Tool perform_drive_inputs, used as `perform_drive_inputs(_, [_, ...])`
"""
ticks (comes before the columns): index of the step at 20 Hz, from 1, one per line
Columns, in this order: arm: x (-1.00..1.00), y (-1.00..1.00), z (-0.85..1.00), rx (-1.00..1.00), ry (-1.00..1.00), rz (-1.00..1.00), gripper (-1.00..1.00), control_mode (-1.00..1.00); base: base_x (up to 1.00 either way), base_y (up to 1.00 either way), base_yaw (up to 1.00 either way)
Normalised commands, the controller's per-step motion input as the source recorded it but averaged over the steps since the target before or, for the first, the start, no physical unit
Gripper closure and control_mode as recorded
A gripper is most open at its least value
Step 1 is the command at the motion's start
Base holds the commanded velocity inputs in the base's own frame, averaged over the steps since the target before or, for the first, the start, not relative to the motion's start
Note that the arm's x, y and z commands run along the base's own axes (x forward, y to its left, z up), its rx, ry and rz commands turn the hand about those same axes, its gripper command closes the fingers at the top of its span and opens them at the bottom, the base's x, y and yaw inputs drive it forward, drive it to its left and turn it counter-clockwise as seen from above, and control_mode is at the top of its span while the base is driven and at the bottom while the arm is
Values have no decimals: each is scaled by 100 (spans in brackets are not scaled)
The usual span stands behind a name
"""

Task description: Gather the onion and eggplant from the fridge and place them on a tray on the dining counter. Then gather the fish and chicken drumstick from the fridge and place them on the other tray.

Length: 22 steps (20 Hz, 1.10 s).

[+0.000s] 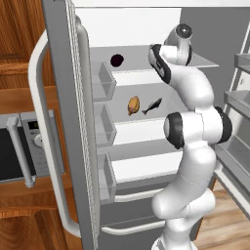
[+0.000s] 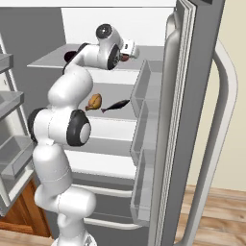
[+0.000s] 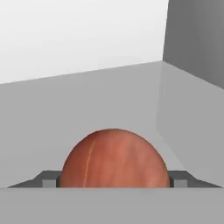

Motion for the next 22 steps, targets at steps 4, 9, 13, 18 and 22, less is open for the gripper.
perform_drive_inputs(4, [-45,0,-54,3,-60,0,100,-100,0,0,0])
perform_drive_inputs(9, [-65,-3,35,16,-19,0,100,-100,0,0,0])
perform_drive_inputs(13, [-69,-7,85,18,7,2,100,-100,0,0,0])
perform_drive_inputs(18, [-70,-2,65,15,22,6,100,-100,0,0,0])
perform_drive_inputs(22, [-72,10,-2,3,27,13,100,-100,0,0,0])
